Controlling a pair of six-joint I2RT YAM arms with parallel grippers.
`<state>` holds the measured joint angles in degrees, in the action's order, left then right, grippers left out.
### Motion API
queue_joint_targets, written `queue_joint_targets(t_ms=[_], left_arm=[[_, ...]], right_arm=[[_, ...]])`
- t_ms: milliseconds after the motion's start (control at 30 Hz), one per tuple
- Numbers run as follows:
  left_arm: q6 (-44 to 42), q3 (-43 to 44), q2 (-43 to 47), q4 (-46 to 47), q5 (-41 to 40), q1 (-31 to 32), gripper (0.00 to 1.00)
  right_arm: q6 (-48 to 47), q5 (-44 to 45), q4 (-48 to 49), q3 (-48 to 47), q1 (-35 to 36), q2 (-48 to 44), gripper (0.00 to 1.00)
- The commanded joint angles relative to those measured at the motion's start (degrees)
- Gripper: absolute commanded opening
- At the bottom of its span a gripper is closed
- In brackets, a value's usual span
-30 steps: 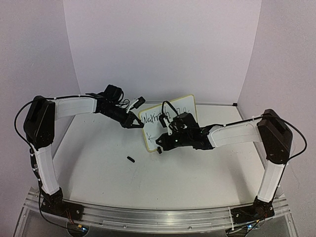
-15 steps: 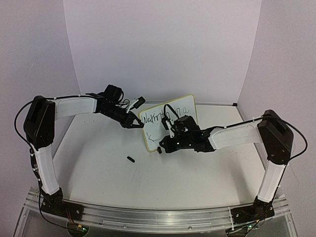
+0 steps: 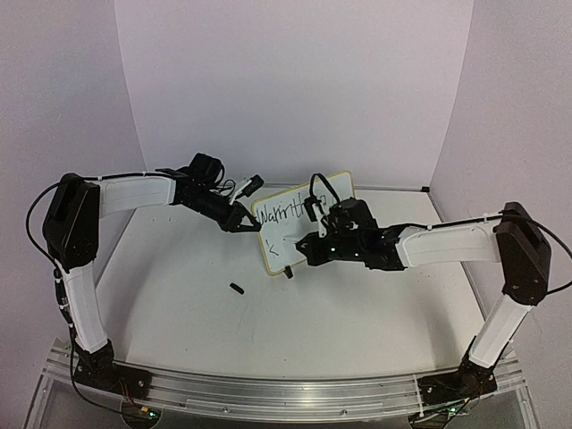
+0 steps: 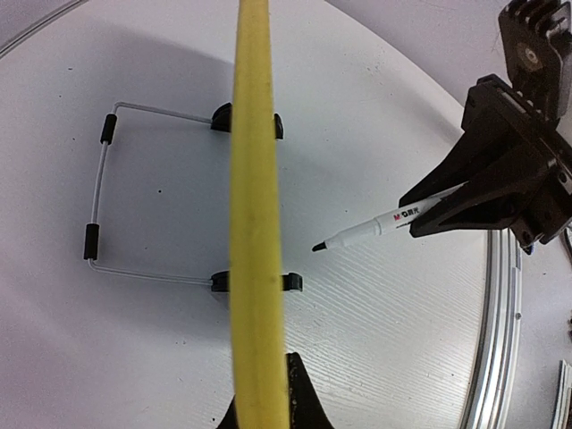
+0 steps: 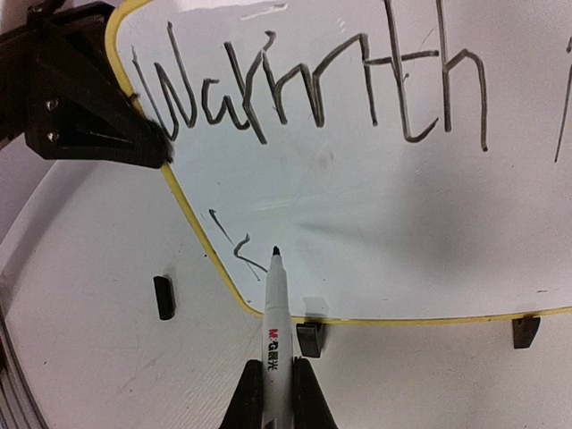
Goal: Write a sentence on the whiteboard
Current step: Write on the whiteboard with the whiteboard.
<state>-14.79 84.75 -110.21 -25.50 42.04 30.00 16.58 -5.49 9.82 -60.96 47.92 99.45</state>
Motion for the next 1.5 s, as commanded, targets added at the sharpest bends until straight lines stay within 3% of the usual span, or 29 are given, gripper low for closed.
queue_joint_targets(t_ms=[0,667,1467], left_arm=[[-0.9,-1.1,-3.3,-7.7,-1.7,2.5,0.00],[-1.1,-1.1,-3.5,-7.7,-2.0,2.5,0.00],[-1.1,-1.0,-3.3,-7.8,-2.1,2.5,0.00]], right_arm=[[-0.7,0.6,0.6,-2.0,-0.4,0.1,0.00],[-0.9,-1.0,-0.2,-6.6,-0.5,6.4,0.00],[-0.1,-2.1,-1.0,-2.0,-0.5,3.3,0.00]])
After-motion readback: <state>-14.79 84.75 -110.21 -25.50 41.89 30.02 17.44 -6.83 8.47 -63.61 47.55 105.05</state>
